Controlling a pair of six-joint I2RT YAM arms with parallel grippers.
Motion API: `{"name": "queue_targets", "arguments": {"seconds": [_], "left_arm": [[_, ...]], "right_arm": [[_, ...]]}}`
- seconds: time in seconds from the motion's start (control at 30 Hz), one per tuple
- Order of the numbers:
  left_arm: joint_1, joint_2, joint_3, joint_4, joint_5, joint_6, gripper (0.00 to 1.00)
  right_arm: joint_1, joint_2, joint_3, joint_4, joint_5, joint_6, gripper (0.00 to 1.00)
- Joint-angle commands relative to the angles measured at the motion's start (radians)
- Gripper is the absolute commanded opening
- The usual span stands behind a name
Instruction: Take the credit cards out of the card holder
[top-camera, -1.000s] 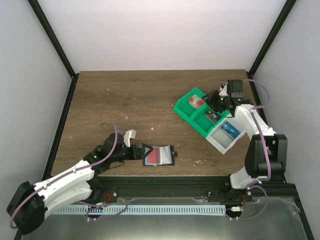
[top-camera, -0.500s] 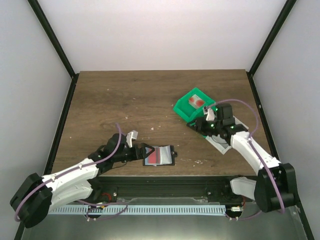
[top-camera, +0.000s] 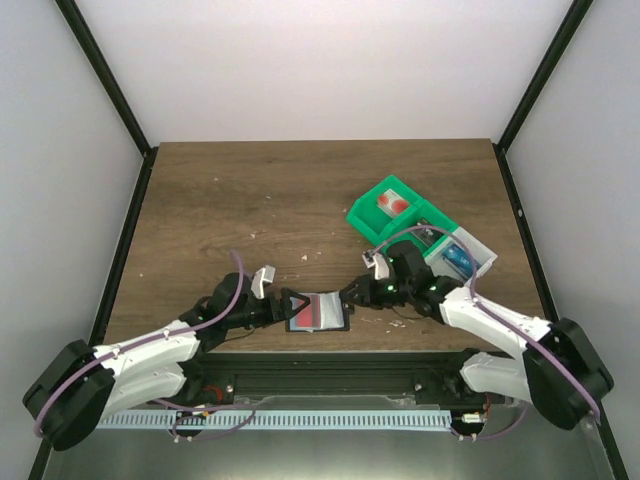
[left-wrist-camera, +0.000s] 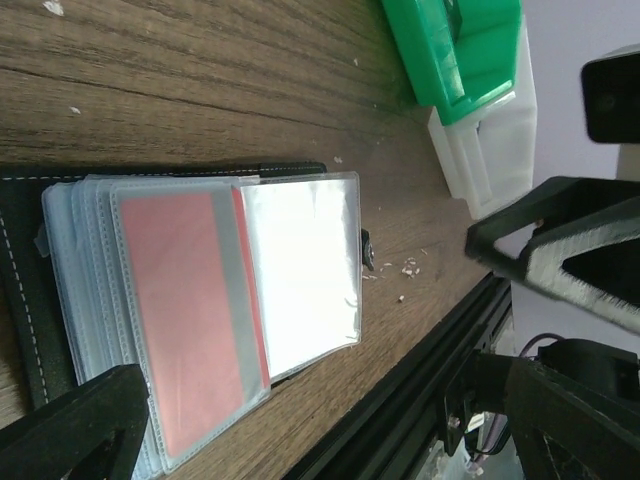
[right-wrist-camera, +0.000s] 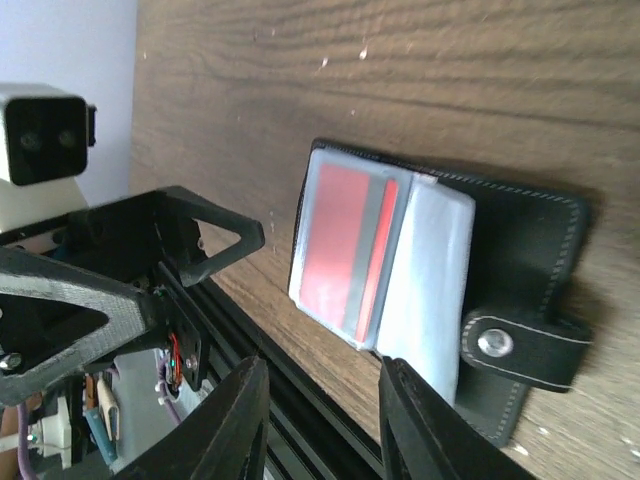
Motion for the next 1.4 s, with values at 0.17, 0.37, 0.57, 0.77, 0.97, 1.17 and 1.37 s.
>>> {"name": "queue_targets", "arguments": {"seconds": [0.17, 0.37, 0.57, 0.77, 0.97, 1.17, 1.37], "left_arm": [[0.006, 0.024, -0.036, 0.160, 0.057, -0.073, 1.00], [0.006, 0.002, -0.058, 0.142, 0.039, -0.087, 1.00], [0.005, -0.045, -0.079, 0.110, 0.014, -0.097, 1.00], [0.006, -0.084, -0.090, 0.056, -0.044, -0.114, 1.00], [0.006, -0.147, -0.087, 0.013, -0.075, -0.116, 1.00], [0.008, -0.178, -0.113, 0.078, -0.073, -0.148, 1.00], [0.020, -0.103, -0.148, 0.238, 0.006, -0.203, 1.00]], "right_arm": [[0.201, 0.208, 0.107, 0.061, 0.180, 0.044, 0.29], [0.242, 0.330, 0.135, 0.129, 0.187, 0.052, 0.29], [0.245, 0.433, 0.155, 0.156, 0.182, 0.038, 0.27], [0.248, 0.544, 0.163, 0.212, 0.130, 0.011, 0.22], [0.250, 0.585, 0.150, 0.218, 0.135, -0.013, 0.13], [0.249, 0.566, 0.122, 0.228, 0.163, 0.004, 0.01], [0.250, 0.598, 0.090, 0.286, 0.141, 0.016, 0.00]]}}
